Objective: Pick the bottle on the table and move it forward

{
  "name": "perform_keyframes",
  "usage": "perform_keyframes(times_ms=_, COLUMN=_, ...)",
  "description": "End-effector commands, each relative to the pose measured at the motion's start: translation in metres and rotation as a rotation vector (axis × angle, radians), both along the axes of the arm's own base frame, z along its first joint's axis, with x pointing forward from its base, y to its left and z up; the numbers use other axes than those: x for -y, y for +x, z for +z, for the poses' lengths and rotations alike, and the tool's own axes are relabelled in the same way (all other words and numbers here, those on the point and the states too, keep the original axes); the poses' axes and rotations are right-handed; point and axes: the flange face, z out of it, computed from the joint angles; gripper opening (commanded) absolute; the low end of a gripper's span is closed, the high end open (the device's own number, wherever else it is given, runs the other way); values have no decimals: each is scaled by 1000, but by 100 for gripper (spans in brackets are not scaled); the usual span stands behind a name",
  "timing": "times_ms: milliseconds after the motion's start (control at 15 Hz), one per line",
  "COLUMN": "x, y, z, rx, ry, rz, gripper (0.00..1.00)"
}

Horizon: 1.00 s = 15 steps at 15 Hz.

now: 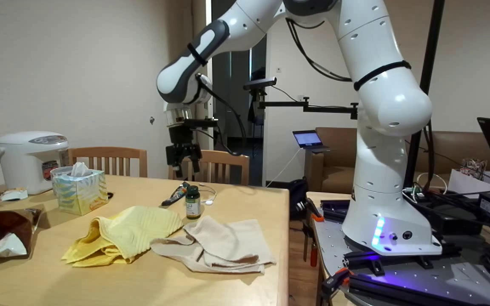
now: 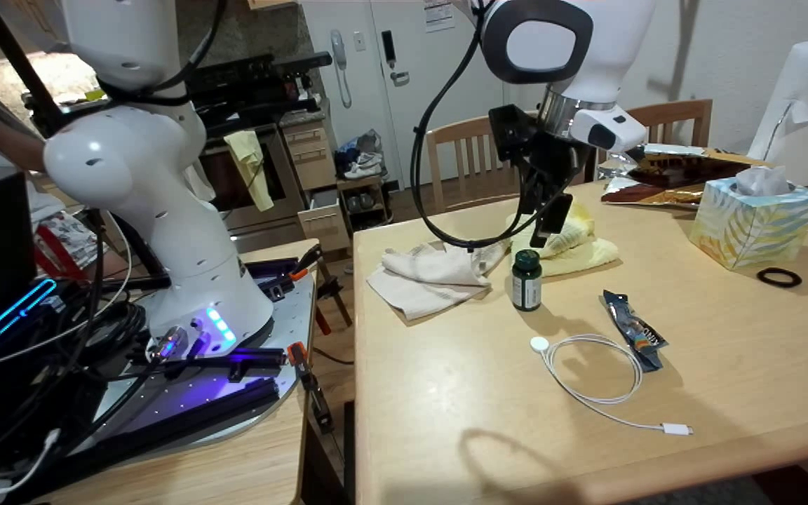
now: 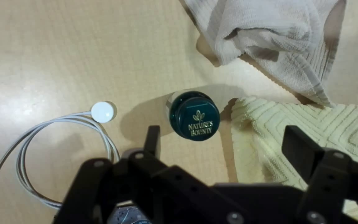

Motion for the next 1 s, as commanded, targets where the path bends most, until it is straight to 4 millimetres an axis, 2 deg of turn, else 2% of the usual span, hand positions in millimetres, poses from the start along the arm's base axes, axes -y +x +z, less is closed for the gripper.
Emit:
perform_keyframes(times_ms=0, x=7, y=-10, z=-19, rx=44, ry=12, rz=-17, gripper=100)
perform_keyframes(times_ms=333, x=4, y=-21, z=-45, rx=90, ry=-121, rz=23, gripper=100)
perform_keyframes(times_ms=667, x=-14, y=-24, z=-43, rx=155, ry=-181, rz=148, gripper=100)
perform_keyframes(times_ms=933, x=-30, y=-26, z=-36, rx=169, ry=-158, rz=162, gripper=100)
